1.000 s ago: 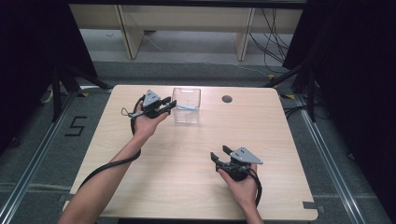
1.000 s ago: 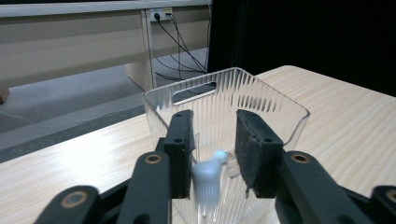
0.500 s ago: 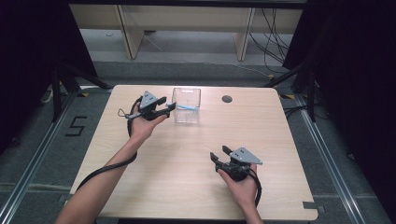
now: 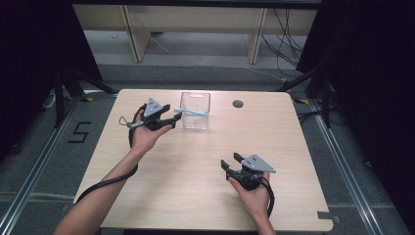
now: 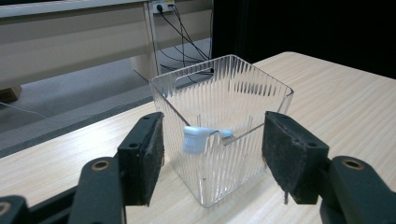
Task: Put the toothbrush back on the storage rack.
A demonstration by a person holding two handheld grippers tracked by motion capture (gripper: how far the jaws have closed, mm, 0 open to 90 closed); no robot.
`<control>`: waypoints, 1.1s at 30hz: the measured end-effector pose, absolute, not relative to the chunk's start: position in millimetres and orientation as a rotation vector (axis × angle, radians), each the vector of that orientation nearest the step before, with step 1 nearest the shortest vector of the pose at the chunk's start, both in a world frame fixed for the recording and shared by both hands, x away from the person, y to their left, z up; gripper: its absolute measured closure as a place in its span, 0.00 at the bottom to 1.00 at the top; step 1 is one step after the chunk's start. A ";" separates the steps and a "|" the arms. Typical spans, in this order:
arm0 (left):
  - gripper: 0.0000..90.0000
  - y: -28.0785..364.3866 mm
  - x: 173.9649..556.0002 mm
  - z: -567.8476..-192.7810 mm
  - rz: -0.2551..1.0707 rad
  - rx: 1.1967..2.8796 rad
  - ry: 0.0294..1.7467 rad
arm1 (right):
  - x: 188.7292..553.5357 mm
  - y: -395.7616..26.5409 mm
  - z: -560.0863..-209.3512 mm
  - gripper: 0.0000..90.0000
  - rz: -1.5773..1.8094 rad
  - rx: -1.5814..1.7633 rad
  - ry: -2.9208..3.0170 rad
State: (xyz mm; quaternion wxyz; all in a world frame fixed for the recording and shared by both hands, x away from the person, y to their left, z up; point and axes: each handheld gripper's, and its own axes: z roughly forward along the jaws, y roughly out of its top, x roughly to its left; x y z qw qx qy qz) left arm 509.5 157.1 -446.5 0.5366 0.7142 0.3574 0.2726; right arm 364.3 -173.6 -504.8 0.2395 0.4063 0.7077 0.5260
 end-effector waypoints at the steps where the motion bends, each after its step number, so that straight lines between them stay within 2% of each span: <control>1: 0.42 158.6 506.6 -446.1 0.648 1.707 0.847 | 363.9 -172.8 -504.5 0.46 1.459 1.131 1.950; 33: 0.39 204.4 439.9 -461.2 0.629 1.705 0.895 | 363.0 -172.4 -504.4 0.46 1.430 1.135 1.967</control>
